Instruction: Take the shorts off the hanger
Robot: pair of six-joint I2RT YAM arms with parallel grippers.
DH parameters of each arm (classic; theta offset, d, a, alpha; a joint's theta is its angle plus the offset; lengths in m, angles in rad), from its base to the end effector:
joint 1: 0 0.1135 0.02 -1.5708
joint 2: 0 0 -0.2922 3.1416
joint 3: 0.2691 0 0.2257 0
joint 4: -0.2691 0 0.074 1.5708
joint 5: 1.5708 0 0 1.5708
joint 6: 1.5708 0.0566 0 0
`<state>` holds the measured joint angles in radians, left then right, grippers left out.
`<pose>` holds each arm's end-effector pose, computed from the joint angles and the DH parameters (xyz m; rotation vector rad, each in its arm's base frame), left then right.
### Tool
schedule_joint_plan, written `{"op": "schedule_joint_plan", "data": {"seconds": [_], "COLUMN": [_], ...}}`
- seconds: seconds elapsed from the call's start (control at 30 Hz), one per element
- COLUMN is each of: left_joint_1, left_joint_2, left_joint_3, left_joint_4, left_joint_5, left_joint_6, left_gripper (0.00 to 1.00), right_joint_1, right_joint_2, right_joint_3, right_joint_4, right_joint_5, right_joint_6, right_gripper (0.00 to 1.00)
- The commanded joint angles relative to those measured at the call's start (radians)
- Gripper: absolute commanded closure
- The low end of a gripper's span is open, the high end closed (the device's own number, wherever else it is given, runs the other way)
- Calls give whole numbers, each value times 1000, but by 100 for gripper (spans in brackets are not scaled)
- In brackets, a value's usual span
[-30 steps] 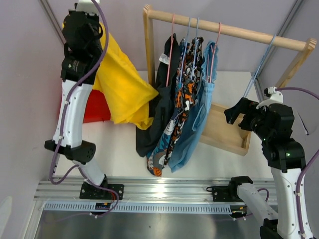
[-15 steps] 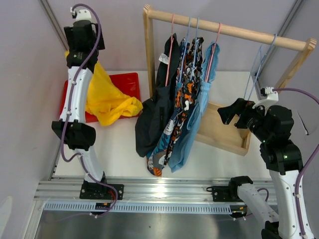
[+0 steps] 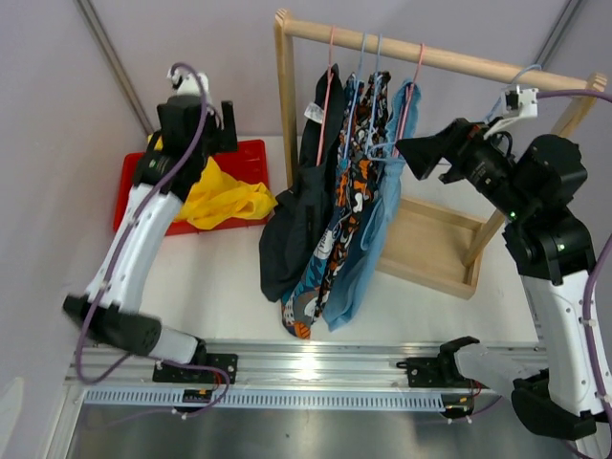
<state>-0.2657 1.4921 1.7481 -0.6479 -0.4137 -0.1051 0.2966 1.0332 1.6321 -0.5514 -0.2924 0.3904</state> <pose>0.3038 -0.0591 0.4699 -0.1141 1.9279 0.1587 0.1332 0.0578 0.5428 -0.1672 1.5667 0.7658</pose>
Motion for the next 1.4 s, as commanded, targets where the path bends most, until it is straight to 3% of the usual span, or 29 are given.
{"op": "schedule_joint_plan", "data": {"seconds": [0.0, 0.17, 0.3, 0.53, 0.6, 0.77, 0.9, 1.07, 1.37], "left_joint_1": [-15, -41, -46, -47, -49, -49, -52, -55, -99], "left_joint_2": [-203, -473, -607, -659, -682, -734, -788, -874, -895], "left_joint_3": [-145, -453, -603, -650, -680, -788, -860, -927, -966], "left_joint_4": [62, 109, 152, 99, 114, 140, 139, 133, 143], "left_joint_5": [65, 151, 234, 283, 299, 337, 360, 360, 348], "left_joint_6": [-31, -74, -97, -96, -96, -116, -136, -136, -140], "left_gripper": [1, 1, 1, 1, 1, 1, 1, 1, 1], "right_joint_1": [59, 96, 104, 105, 107, 105, 104, 102, 124], "right_joint_2": [67, 21, 2, -205, -257, -272, -185, 42, 329], "right_joint_3": [112, 54, 54, -78, -65, 95, 227, 325, 405], "right_joint_4": [-24, -1, -70, -238, -277, -230, -124, 50, 212], "right_joint_5": [96, 165, 188, 280, 269, 35, -65, -159, -91], "right_joint_6": [-12, 13, 30, 42, 36, 10, 60, 113, 93], "right_gripper": [1, 1, 1, 0, 1, 1, 1, 1, 1]}}
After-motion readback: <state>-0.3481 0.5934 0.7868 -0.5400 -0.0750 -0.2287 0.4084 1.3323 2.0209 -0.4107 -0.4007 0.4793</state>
